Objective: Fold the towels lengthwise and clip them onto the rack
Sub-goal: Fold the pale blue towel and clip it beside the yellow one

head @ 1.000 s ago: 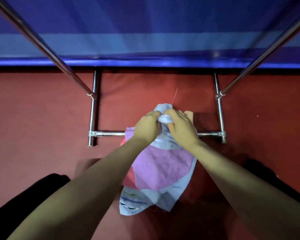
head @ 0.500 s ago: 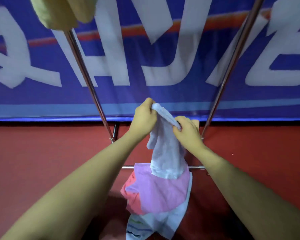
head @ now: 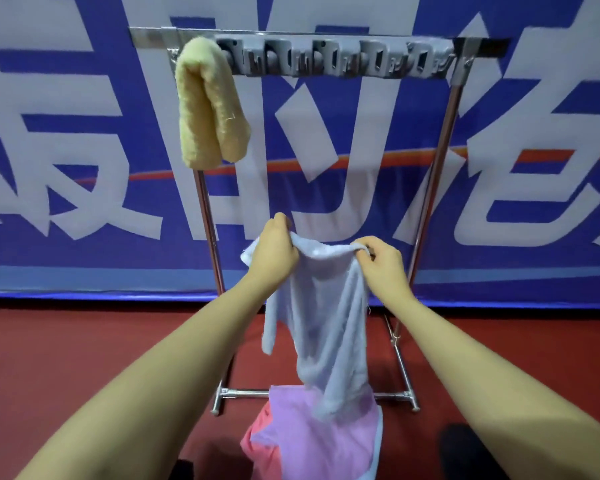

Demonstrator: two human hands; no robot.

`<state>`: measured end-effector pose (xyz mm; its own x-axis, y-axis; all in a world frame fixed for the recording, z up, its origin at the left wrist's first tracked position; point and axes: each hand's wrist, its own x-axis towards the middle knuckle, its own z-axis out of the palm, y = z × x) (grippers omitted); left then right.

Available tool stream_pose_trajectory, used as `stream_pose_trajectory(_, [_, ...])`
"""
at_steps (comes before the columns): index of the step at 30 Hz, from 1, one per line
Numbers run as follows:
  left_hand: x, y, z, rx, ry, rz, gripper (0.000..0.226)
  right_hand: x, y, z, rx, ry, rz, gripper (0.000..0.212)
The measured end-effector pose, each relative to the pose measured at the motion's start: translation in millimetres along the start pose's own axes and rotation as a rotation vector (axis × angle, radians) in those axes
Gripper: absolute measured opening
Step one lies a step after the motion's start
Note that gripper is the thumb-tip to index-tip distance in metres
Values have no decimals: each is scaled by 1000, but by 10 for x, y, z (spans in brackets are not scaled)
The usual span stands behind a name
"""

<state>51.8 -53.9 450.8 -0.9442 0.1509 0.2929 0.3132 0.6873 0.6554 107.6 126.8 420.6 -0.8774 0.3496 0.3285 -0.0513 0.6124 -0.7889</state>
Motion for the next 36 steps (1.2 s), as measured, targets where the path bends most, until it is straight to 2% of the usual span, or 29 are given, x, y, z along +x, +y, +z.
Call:
stream_pose_trajectory(3, [-55, -31, 1, -75, -86, 96, 31, 83, -315, -62, 150, 64, -45, 17])
stream_pose_trajectory(7, [-187, 41, 44, -159, -149, 185, 23, 136, -681, -75, 237, 50, -129, 11])
stream_pose_trajectory(9, [-233, 108, 84, -111, -167, 236, 25, 157, -803, -80, 255, 60, -161, 11])
stream_pose_trajectory(13, [-231, 223, 172, 71, -159, 278, 43, 232, -994, -155, 288, 90, -190, 9])
stream_pose_trajectory(17, [-198, 320, 243, 22, -130, 264, 31, 318, -1076, -249, 313, 94, -219, 8])
stream_pose_trajectory(21, [-189, 441, 201, -228, -176, 185, 27, 386, -1048, -329, 294, 131, -218, 14])
stream_pose_trajectory(24, [-159, 504, 114, -350, -184, 143, 31, 420, -1003, -360, 161, 130, -203, 16])
stream_pose_trajectory(27, [-99, 522, 30, -347, -145, 185, 31, 438, -955, -358, 11, 90, -166, 28])
stream_pose_trajectory(29, [-44, 507, -32, -363, -143, 184, 24, 445, -974, -378, 20, 70, -162, 34])
stream_pose_trajectory(32, [-1, 473, -81, -311, -234, 165, 10, 466, -1076, -407, 90, 61, -212, 27])
stream_pose_trajectory(36, [-24, 426, -5, -143, -202, 158, 21, 481, -1230, -349, 173, 79, -241, 21])
